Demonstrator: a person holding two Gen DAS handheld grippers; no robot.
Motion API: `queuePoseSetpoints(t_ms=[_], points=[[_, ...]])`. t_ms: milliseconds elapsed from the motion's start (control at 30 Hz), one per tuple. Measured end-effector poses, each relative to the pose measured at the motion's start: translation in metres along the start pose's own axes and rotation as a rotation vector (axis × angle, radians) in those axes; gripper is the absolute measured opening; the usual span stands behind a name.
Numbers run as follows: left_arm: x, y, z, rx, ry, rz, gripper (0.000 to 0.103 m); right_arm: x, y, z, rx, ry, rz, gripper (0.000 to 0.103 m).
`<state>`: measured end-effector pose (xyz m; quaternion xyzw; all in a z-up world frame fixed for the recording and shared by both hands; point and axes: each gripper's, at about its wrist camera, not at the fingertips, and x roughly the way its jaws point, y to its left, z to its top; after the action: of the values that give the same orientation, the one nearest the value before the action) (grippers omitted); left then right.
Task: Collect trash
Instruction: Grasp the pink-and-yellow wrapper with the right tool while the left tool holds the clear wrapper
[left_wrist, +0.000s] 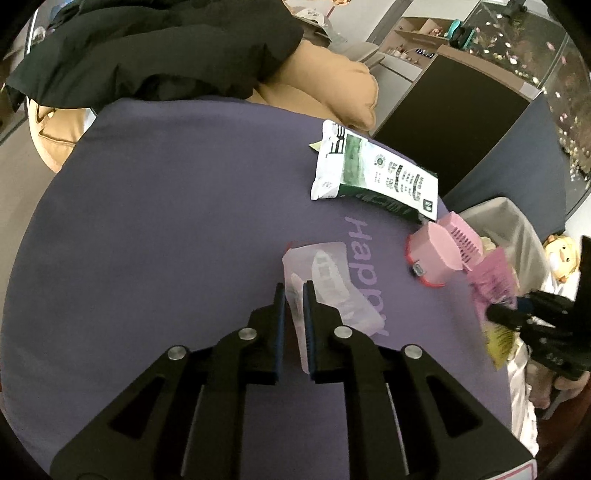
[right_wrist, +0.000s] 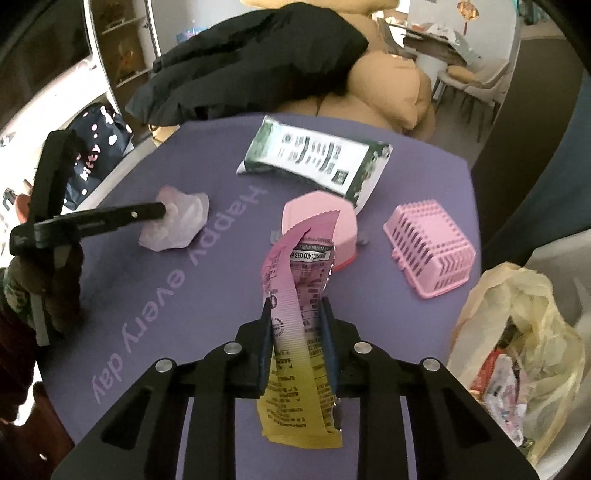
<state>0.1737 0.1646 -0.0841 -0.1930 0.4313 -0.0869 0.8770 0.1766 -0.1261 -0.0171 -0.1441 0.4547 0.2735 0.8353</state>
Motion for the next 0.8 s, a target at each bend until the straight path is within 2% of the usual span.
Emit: queuePoseSetpoints(t_ms=[267, 333, 500, 800], points=[[0.009, -0.009, 0.001, 0.017, 0.016, 0.043, 0.008, -0.006, 0.001, 0.0, -0.011, -0.022, -0.016, 0.023], [0.008, -0.013, 0.001, 0.025, 0.012, 0.042, 0.005, -0.005, 0.001, 0.001, -0.011, -0.024, -0.023, 0.023], [-0.006, -0.028, 0.009, 0.048, -0.031, 0.03, 0.002, -0.013, -0.007, 0.006, 0.008, -0.047, -0.043, 0.023], [-0.044, -0.082, 0.04, 0.107, -0.122, 0.029, 0.001, -0.057, -0.036, 0.018, 0.047, -0.167, -0.073, 0.023]])
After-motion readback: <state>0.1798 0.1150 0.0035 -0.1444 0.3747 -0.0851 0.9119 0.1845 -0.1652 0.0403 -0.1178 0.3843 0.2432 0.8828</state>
